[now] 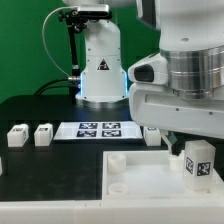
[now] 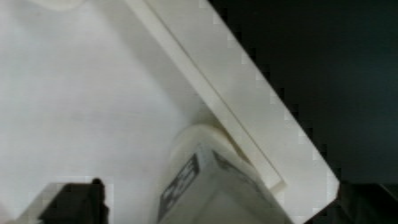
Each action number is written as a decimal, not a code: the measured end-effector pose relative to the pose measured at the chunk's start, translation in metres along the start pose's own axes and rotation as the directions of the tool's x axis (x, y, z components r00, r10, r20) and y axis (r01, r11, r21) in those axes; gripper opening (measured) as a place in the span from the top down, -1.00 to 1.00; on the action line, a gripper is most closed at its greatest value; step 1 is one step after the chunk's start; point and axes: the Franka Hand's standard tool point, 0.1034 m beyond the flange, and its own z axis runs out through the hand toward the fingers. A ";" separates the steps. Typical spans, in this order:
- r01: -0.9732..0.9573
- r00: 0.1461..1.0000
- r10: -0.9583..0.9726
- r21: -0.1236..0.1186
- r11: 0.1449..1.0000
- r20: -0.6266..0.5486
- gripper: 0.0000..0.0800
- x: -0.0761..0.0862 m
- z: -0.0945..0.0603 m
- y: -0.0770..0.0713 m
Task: Assemble one leg
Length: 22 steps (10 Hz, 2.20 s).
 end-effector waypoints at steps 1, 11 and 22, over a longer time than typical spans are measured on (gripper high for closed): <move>0.142 0.990 -0.142 -0.005 0.990 -0.002 -0.62 0.000 0.000 0.000; 0.202 0.975 -0.206 -0.048 0.978 -0.085 0.27 0.013 -0.004 -0.001; -0.641 0.764 0.645 0.080 0.763 -0.031 -0.38 0.009 0.003 0.001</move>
Offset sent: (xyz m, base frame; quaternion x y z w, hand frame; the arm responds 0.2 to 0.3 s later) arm 0.0157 -0.0144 0.0100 0.0357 0.0548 -0.4066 0.9113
